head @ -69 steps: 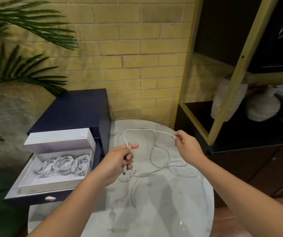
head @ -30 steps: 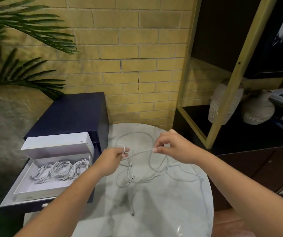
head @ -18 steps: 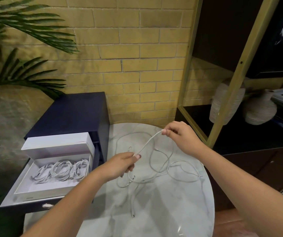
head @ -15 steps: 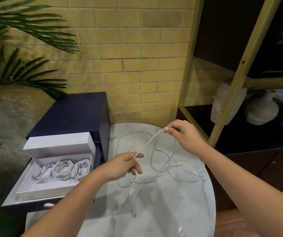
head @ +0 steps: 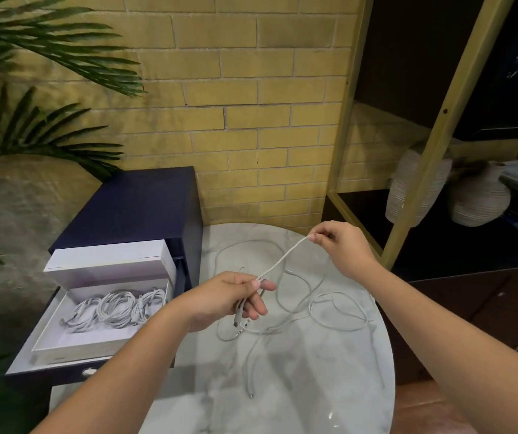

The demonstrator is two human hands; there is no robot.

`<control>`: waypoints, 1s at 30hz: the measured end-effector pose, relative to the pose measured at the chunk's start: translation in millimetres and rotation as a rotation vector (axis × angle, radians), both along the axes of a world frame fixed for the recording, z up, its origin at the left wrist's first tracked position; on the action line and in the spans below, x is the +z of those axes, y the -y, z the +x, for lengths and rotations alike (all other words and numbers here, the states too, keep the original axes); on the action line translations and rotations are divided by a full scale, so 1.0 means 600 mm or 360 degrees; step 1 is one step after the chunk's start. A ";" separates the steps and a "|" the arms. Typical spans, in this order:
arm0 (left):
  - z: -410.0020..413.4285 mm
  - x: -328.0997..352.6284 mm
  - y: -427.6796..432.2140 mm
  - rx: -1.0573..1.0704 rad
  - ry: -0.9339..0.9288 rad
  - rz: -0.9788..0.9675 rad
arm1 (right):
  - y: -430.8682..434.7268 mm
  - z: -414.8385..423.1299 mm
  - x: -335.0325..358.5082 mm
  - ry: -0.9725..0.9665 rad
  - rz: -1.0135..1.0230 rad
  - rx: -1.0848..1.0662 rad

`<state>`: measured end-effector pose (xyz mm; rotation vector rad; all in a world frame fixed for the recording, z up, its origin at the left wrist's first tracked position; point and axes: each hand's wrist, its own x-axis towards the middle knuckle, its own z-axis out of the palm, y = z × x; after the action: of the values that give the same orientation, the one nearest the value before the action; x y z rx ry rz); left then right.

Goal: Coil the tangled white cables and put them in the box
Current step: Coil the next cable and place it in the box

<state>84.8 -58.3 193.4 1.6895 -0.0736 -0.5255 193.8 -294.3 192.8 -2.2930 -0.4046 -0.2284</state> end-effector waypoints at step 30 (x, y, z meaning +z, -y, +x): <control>0.027 -0.049 0.044 0.0538 0.0743 0.0531 | -0.095 -0.120 0.001 -0.0555 -0.0818 0.0784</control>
<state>101.2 -84.6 163.8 2.0720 -0.0368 0.1246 122.0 -237.2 193.6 -2.5594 -0.9021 0.5750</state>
